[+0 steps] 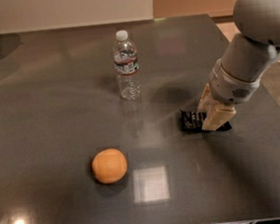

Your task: Move rxbar chocolate near orange

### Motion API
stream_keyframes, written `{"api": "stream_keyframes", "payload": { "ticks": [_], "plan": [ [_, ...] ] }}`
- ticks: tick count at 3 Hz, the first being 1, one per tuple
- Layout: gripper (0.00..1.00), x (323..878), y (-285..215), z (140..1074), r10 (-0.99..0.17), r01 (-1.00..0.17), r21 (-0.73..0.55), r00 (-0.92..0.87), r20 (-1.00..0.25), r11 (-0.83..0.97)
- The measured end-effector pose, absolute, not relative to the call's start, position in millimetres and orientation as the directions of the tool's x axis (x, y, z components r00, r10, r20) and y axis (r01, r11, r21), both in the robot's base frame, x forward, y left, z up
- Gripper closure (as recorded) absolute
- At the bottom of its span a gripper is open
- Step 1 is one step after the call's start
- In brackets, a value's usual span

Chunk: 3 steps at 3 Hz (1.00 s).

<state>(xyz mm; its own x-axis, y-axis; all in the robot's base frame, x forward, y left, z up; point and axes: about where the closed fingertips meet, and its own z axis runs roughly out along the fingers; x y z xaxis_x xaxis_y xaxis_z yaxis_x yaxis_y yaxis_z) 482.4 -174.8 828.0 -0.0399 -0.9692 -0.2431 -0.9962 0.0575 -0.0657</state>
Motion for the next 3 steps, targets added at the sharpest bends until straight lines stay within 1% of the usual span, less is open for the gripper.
{"api": "stream_keyframes", "payload": {
  "ticks": [1,3],
  "plan": [
    [1.00,478,-165,834,-0.966,-0.997,-0.069,-0.023,-0.256,0.042],
    [1.00,459,-123,845,-0.950,-0.998,-0.054,0.048,-0.310,-0.033]
  ]
}}
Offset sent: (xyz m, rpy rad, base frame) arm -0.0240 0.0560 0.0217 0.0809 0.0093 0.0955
